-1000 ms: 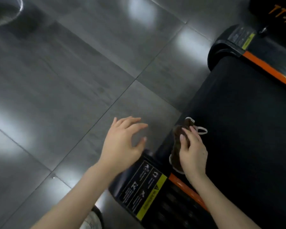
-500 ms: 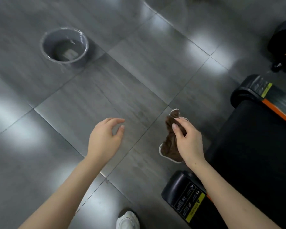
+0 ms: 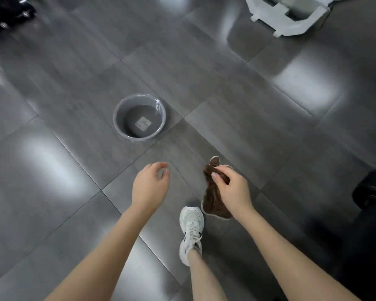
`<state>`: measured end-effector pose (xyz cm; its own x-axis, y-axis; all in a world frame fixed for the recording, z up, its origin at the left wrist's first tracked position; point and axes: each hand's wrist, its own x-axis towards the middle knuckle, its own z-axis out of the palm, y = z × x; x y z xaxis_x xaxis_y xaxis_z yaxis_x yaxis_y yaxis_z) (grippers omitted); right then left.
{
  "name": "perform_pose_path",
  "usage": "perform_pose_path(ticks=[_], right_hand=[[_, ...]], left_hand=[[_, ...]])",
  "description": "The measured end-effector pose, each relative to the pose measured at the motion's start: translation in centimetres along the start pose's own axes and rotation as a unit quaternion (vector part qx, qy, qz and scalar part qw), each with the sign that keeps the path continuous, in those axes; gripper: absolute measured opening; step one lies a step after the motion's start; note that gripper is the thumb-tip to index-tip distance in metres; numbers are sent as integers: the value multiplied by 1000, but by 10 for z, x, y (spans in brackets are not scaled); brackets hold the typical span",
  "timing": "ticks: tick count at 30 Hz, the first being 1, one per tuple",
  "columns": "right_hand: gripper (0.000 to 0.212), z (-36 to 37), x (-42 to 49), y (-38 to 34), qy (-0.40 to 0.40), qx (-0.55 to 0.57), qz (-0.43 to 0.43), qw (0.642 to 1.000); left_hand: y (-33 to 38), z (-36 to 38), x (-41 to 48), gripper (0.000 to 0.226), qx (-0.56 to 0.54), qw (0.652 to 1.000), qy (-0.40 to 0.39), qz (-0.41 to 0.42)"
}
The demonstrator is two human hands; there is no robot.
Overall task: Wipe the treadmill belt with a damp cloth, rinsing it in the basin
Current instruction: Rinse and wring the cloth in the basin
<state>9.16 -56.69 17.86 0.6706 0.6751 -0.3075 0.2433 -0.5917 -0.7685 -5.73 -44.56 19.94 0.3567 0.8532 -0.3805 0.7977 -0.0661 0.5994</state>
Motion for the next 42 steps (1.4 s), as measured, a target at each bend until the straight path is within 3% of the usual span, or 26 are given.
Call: perform_pose_path(ticks=[11,15,20,23,25,29,33,36,38,40,42], right_hand=[[28,182,204,-106,-117,-40,41,991],[28,255,274,-124,-117,-43,74,989],[31,328,347,-115,-97,-51,114,987],[39,364,380,-86,-128,-53,133,981],[47,386,398,-59,-137,-108,130,976],[64,417,421,-13,-150,-326,41,932],[75,463,446,21,-230,-416,-86,876],[66,482,459,41,-284,-472,-82,830],[62,482,460,44,-295,-486,-85,818],[63,478,459,40,-264,-434,-101,855],[59,470,457,31,-195,-262,-41,944]], left_hand=[[-63,-71,240,31,-6,993,-38,-108],[-99,-87,326,32,3,992,-68,-108],[-140,-77,420,34,27,990,-102,-92],[-165,-54,457,34,20,988,-111,-103],[-182,-35,477,34,11,988,-108,-110],[-211,0,503,33,-39,987,-94,-126],[-236,29,528,33,-74,987,-80,-117],[-240,39,539,34,-94,986,-75,-117],[-239,42,541,35,-114,983,-83,-118],[-237,43,541,35,-132,979,-90,-126],[-235,44,543,35,-161,970,-88,-158]])
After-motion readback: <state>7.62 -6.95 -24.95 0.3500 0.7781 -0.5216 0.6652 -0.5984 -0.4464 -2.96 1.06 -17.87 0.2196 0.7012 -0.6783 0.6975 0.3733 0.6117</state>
